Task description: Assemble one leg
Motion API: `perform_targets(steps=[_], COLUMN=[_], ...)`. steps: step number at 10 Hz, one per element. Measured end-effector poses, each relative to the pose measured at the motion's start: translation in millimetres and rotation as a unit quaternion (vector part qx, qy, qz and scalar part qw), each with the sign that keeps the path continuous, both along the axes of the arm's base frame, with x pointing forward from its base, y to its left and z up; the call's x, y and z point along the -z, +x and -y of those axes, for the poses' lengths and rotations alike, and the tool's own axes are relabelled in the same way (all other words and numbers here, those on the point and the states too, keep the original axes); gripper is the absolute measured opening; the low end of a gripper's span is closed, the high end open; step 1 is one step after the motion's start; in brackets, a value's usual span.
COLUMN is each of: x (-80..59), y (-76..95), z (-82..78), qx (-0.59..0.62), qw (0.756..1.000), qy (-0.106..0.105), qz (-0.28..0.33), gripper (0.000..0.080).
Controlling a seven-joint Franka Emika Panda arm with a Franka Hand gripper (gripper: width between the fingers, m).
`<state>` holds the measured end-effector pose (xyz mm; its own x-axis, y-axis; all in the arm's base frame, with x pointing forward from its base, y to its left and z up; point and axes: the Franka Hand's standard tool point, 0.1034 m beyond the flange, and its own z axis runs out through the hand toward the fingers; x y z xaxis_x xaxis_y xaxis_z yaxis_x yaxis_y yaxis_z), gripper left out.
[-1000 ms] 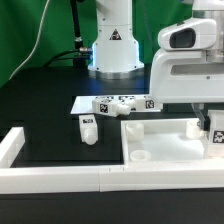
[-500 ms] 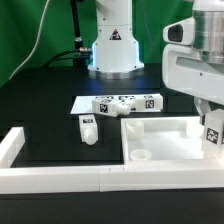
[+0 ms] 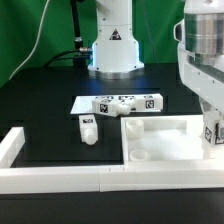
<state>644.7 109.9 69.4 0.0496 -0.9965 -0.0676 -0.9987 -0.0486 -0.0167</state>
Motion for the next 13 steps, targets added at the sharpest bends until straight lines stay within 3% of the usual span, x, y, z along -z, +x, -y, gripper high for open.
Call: perform_targets(steps=[3,5,8,9,10,12,13], x=[0.0,0.0,1.8,1.8,-1.5,-35.5,-45.8], y=[-0.2,-0.5,-1.2,-1.2,-0.1,-1.1,-2.7], z=[0.4,0.4,0.4,0.3,-0.4,-3.4,-4.9], qx=[0.184,0.238,0.228,0.226,0.212,0.172,0.168], qw=[0.982,0.971,0.973,0.974,0.977,0.984,0.984], qy=[0.037,0.034,0.033,0.033,0.034,0.046,0.051], qz=[-0.005,-0.001,0.000,0.000,0.003,0.020,0.021], gripper=[0.0285,0.0285,0.0285,0.0544,0.0626,0.0647,0.0647])
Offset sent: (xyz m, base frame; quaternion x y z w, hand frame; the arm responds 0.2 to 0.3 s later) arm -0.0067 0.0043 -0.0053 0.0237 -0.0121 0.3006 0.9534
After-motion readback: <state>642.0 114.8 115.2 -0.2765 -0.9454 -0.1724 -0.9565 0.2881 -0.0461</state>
